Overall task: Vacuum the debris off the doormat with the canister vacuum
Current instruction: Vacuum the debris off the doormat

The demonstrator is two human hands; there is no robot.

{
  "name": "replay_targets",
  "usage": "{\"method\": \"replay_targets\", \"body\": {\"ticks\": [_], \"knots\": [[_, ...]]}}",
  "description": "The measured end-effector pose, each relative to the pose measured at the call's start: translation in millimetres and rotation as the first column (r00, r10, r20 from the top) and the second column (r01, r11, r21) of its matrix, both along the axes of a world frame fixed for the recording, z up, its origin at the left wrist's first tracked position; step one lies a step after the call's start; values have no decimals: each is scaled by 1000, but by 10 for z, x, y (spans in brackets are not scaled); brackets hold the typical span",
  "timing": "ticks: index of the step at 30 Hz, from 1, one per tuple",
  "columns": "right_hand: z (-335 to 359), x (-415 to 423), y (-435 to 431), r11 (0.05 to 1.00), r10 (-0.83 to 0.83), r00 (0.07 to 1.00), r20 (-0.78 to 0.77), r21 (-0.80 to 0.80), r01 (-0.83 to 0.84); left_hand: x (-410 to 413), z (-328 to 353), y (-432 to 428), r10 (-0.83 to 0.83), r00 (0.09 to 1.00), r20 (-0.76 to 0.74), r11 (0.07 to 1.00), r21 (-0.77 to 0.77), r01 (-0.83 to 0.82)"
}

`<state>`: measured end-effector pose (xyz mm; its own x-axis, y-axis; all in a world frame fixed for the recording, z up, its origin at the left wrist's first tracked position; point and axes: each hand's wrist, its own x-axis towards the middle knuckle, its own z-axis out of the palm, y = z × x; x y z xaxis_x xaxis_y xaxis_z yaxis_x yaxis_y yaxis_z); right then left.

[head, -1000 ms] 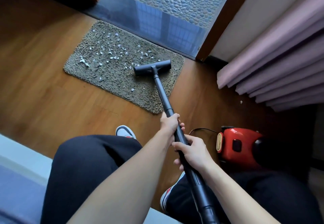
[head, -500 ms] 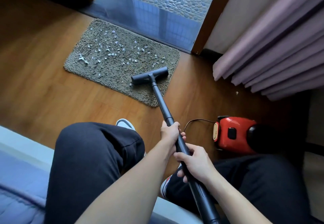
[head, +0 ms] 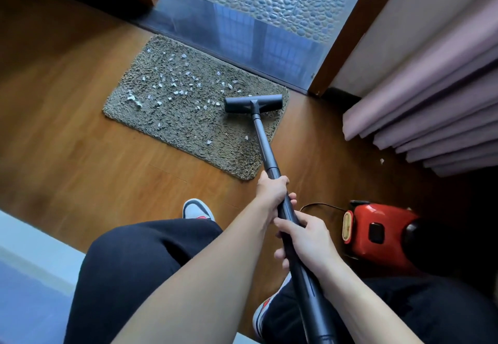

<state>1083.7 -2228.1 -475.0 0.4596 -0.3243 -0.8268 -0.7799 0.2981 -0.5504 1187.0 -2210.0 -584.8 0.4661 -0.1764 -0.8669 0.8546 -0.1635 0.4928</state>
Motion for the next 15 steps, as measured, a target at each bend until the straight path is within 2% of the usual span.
{"method": "replay_targets", "body": {"ticks": [10,15], "knots": [[-48,488,-219,998,-56,998,21,37,56,507,-13,-268,-13,1000,25,1000,14,12],[-38,411,-282,998,-39,999,5,42,39,415,-25,-309,-2,1000,15,1000,22,2]]}}
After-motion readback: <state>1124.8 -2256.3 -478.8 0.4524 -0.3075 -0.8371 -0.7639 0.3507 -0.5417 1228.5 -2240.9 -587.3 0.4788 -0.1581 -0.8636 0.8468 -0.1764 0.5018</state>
